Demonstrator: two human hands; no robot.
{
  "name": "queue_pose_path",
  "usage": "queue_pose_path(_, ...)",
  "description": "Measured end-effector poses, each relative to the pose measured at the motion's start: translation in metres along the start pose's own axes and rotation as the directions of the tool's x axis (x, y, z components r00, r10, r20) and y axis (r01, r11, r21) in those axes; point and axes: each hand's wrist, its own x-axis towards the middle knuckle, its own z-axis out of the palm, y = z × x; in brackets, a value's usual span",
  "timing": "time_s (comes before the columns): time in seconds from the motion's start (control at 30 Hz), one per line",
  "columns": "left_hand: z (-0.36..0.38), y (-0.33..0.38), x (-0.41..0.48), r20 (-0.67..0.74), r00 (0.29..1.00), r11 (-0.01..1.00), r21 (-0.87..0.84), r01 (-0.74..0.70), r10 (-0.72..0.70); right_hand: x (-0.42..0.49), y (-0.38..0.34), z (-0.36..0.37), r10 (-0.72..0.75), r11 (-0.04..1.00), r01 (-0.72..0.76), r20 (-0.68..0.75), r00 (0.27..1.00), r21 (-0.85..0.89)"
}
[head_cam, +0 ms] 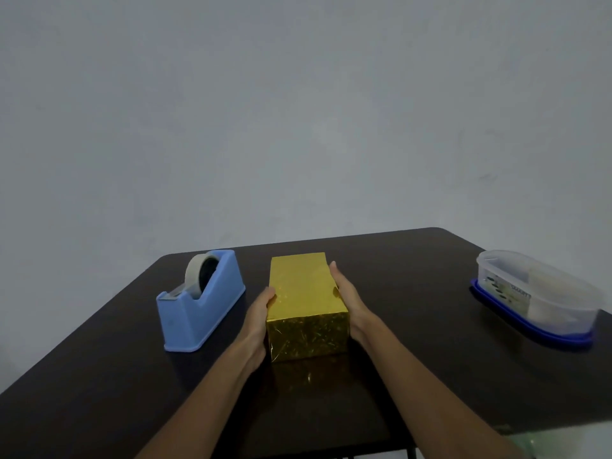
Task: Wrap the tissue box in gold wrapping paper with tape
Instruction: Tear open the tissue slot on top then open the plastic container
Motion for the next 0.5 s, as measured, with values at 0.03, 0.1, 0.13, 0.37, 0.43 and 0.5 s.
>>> queue_pose_path(0.03,0.000,0.001,-0.002,0.005,1.000,1.000,-0.003,0.003,-0.003,-0.003,-0.001,0.001,-0.005,1.000,0.005,0.016,1.000,0.000)
queue_pose_path(0.1,-0.003,0.005,-0.006,0.006,1.000,0.999,0.050,-0.006,0.006,-0.012,-0.006,0.005,-0.022,0.999,0.026,0.080,0.997,-0.042)
queue_pose_path(0.13,-0.004,0.008,-0.007,-0.019,0.998,0.991,0.122,-0.049,0.051,-0.018,-0.010,0.001,-0.057,0.995,0.064,0.094,0.994,-0.071)
queue_pose_path(0.37,0.080,0.051,-0.025,0.247,0.719,0.497,0.578,-0.648,0.650,-0.089,-0.062,-0.146,-0.715,0.695,0.507,-0.413,0.565,-0.510)
queue_pose_path(0.43,0.146,0.040,-0.022,0.490,0.644,0.366,0.549,-0.752,0.587,-0.111,-0.055,-0.202,-0.699,0.707,0.447,-0.638,0.323,-0.548)
queue_pose_path(0.5,0.222,0.023,-0.019,0.677,0.533,0.243,0.481,-0.842,0.508,-0.125,-0.040,-0.243,-0.563,0.802,0.388,-0.792,0.235,-0.455)
